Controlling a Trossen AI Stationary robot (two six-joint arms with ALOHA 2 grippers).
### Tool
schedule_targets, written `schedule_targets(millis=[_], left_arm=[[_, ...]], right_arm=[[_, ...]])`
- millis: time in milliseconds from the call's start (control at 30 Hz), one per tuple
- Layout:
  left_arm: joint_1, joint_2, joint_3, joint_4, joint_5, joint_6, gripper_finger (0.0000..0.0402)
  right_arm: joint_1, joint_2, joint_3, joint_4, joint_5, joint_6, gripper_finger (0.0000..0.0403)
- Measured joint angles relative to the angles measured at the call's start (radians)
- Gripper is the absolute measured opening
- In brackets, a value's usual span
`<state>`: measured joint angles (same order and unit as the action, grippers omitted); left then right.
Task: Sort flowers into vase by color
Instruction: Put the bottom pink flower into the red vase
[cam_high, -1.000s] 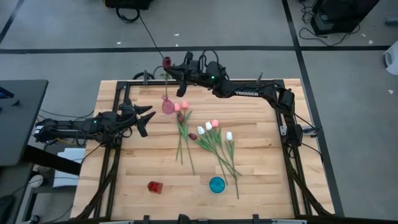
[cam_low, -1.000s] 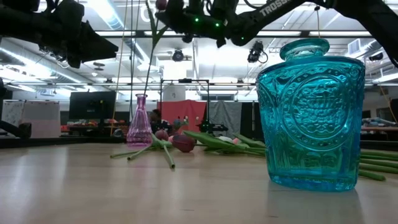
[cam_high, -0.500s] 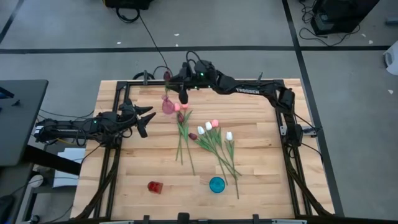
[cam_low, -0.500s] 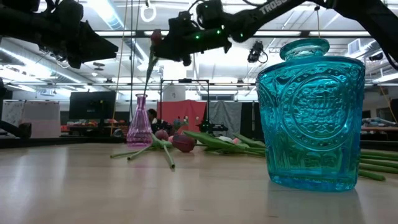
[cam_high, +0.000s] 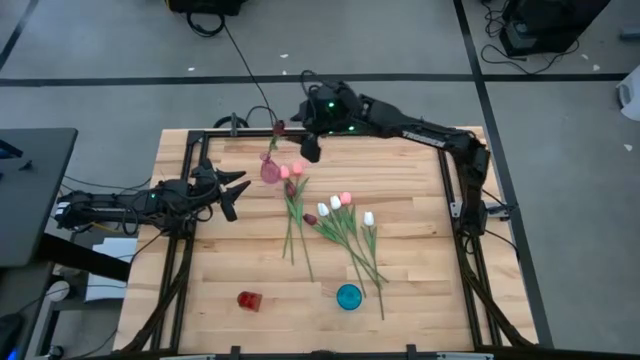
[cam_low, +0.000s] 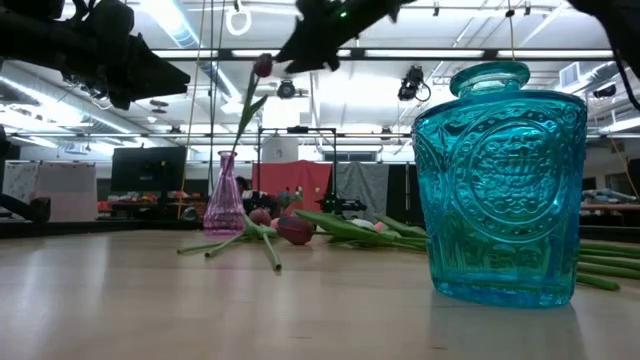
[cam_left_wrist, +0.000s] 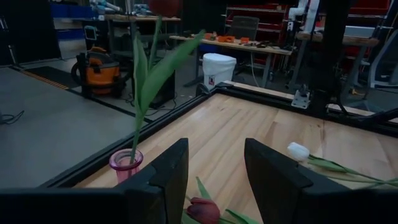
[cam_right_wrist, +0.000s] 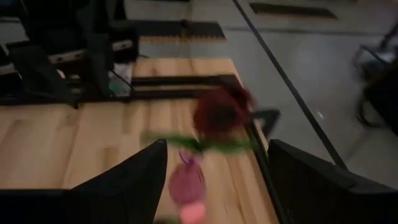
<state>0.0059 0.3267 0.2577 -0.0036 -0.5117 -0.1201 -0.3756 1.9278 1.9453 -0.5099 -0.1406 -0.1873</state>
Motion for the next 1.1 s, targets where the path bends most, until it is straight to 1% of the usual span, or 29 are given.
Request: schedule_targets(millis=[100,233,367,433,567,700,833,967,1100], left_arm=[[0.0,0.0,0.0,-0.001,0.0,0.007,0.0163],[0.0,0.0,0.0,-0.003,0.0,0.007,0.0163],[0.0,0.0,0.0,-0.003,0.0,0.007,0.0163],[0.0,0.0,0.0,-0.003,0.0,0.007,0.0163],[0.0,0.0,0.0,-0.003,0.0,0.005,0.0163],[0.0,0.0,0.0,0.0,0.0,0.005,0.0163],[0.0,0.0,0.0,0.001,0.0,0.005,0.0163],[0.0,0.0,0.0,0.002,0.0,0.005,0.0163],[0.0,0.0,0.0,-0.001,0.0,0.005,0.0163]], right_arm=[[0.003,-0.05,0.0,-0.112,0.063,0.016,0.0287],[0.037,-0.096,-0.016,-0.25,0.151,0.101,0.0283],[0.102,-0.088,-0.11,-0.374,0.227,0.247,0.0274],[0.144,-0.086,-0.179,-0.403,0.241,0.337,0.0268],[0.223,-0.09,-0.276,-0.489,0.241,0.515,0.0251],[0.276,-0.084,-0.382,-0.538,0.237,0.722,0.0229],[0.301,-0.083,-0.515,-0.47,0.189,0.876,0.0208],[0.317,-0.082,-0.604,-0.409,0.146,0.964,0.019],[0.363,-0.082,-0.615,-0.397,0.14,0.99,0.0174]])
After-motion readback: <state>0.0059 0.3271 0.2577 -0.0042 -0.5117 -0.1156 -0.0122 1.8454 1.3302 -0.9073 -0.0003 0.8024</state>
